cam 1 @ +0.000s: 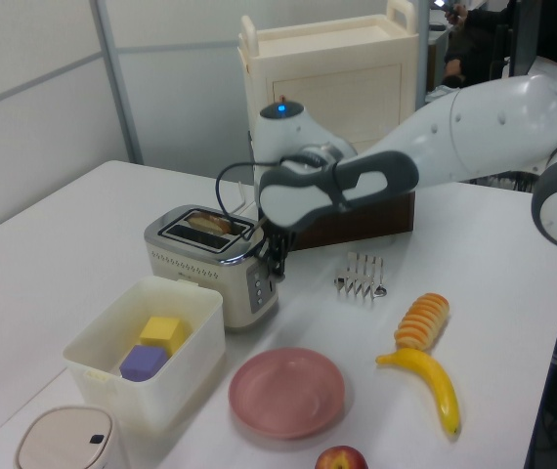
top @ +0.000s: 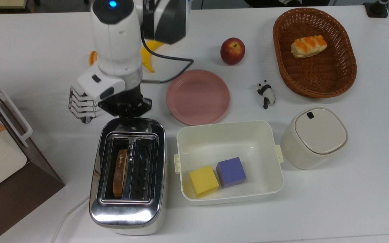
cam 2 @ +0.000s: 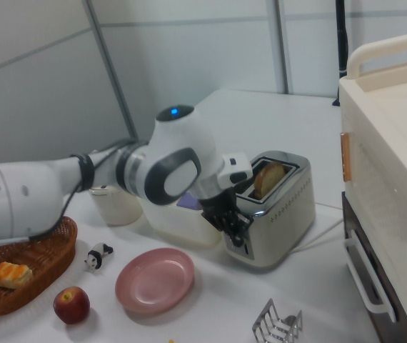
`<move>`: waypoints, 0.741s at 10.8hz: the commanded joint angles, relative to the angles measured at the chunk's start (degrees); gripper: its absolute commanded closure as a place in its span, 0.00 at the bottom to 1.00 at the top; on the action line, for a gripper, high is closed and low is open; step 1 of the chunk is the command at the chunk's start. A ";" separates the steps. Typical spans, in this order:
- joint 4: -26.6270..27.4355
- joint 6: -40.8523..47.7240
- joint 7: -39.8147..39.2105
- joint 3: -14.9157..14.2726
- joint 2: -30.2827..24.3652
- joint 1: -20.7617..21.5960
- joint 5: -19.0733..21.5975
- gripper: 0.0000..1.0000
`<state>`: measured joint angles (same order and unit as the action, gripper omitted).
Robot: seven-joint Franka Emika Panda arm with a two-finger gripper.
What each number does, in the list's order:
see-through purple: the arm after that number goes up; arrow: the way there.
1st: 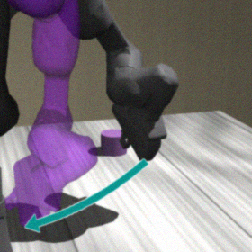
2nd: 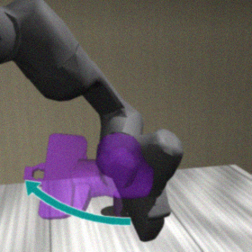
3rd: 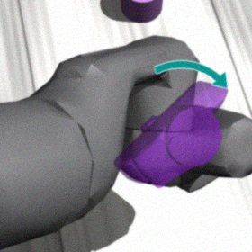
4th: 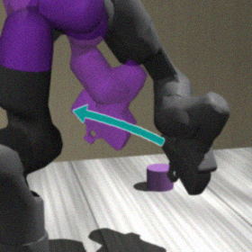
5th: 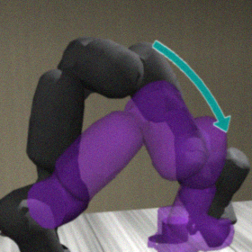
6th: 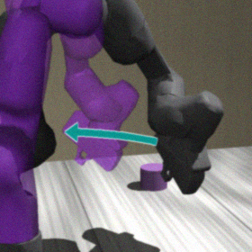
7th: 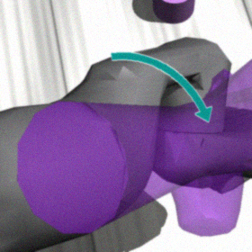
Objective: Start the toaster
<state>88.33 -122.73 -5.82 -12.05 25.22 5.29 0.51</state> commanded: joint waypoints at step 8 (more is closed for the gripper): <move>-1.23 30.54 1.93 -0.61 -16.97 2.71 -3.84 0.00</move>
<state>86.04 -92.56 -8.50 -12.18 9.37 5.65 -1.15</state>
